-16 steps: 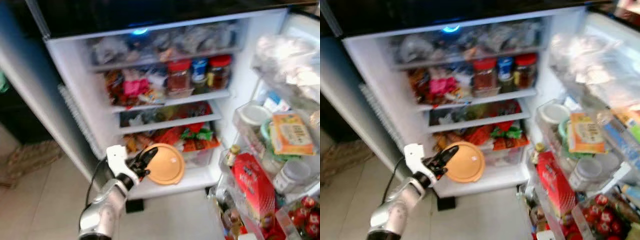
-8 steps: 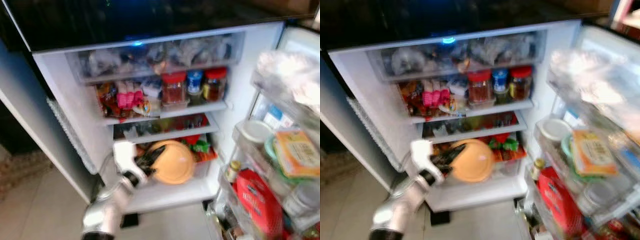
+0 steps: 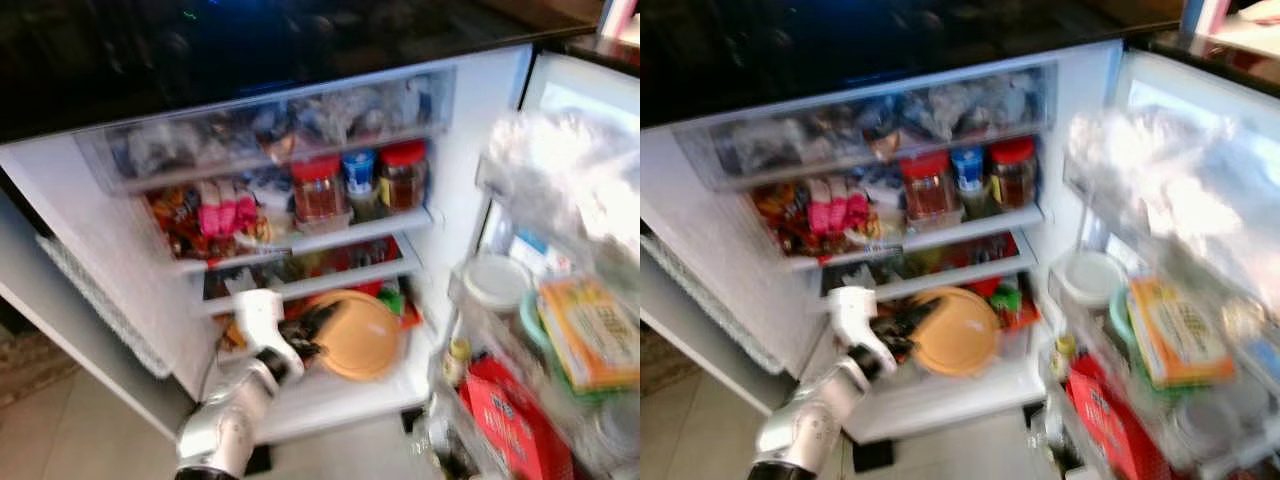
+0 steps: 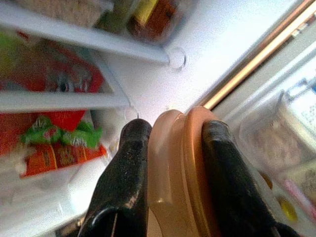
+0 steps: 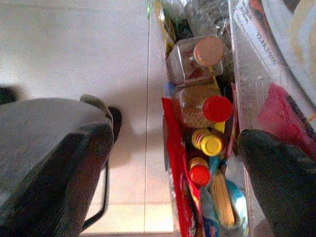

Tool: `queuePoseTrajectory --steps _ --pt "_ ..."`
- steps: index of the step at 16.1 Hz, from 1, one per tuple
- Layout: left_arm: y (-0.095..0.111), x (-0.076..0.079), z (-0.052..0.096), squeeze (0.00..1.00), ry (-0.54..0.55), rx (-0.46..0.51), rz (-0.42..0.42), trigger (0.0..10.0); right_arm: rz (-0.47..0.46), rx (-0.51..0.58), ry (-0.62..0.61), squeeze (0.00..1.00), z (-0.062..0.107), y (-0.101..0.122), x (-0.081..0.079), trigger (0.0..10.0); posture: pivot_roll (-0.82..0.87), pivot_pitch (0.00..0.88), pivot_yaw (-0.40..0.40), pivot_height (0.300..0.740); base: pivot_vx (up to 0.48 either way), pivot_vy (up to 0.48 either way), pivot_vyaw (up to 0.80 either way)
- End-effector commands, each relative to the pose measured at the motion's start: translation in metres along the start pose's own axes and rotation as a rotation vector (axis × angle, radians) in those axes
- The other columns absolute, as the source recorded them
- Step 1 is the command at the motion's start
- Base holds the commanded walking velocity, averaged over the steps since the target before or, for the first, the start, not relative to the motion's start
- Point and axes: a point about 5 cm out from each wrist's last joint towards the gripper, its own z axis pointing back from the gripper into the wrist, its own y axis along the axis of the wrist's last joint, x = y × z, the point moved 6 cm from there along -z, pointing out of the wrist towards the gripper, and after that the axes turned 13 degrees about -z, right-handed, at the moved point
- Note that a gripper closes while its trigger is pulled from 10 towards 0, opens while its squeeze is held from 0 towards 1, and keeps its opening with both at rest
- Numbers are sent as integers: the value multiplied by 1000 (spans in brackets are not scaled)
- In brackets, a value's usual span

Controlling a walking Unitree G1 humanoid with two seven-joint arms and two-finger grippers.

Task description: Restocking fridge

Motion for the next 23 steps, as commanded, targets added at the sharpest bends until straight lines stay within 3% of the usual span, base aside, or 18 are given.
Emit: queuePoseTrajectory --steps 1,8,11,14,23 --pt "5 -14 7 0 43 3 -19 10000 -2 60 -5 0 -1 21 1 10000 -67 0 38 740 266 0 0" --pt "1 -14 6 0 50 -12 -34 10000 3 62 0 0 -1 21 1 10000 -67 0 37 740 227 0 0" --pt "0 -20 9 0 81 4 22 10000 2 63 5 0 -1 22 1 10000 -68 0 37 740 0 0 0" --pt "11 -36 13 0 156 79 110 10000 6 63 17 0 -1 21 0 10000 -68 0 36 740 0 0 0" --pt "18 -47 12 0 199 112 136 10000 20 57 28 0 -1 19 -3 10000 -72 0 38 740 0 0 0"
